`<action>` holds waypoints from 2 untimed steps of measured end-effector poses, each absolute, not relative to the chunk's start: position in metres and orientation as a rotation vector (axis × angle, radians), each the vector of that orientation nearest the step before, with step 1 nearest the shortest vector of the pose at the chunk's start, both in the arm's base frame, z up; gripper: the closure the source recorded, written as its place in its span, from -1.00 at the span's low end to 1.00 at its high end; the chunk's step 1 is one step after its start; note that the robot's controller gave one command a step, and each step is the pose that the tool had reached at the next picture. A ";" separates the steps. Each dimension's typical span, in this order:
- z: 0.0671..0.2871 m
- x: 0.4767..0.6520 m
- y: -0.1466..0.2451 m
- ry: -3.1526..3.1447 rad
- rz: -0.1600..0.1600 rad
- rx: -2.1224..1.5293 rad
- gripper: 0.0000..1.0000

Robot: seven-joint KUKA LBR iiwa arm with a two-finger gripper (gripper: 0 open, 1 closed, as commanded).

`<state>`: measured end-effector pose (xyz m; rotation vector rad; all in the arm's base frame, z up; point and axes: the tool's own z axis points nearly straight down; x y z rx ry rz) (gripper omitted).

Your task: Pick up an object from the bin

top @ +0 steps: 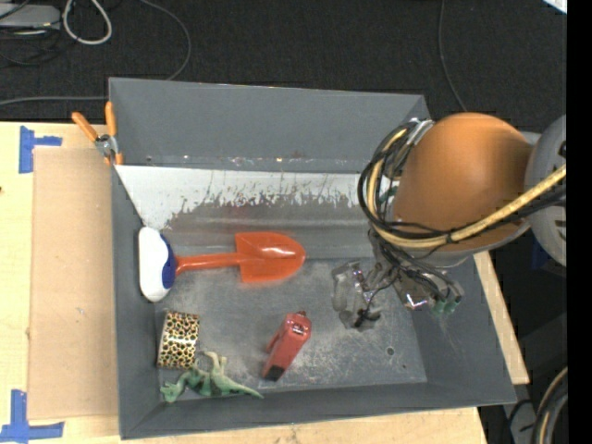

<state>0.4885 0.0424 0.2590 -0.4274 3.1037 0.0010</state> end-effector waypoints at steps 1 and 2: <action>0.283 0.484 0.036 3.089 0.000 -0.527 1.00; 0.243 0.531 0.045 3.115 0.001 -0.314 1.00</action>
Offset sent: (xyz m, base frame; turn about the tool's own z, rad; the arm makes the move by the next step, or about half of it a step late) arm 0.0429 0.0021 -0.0140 0.0724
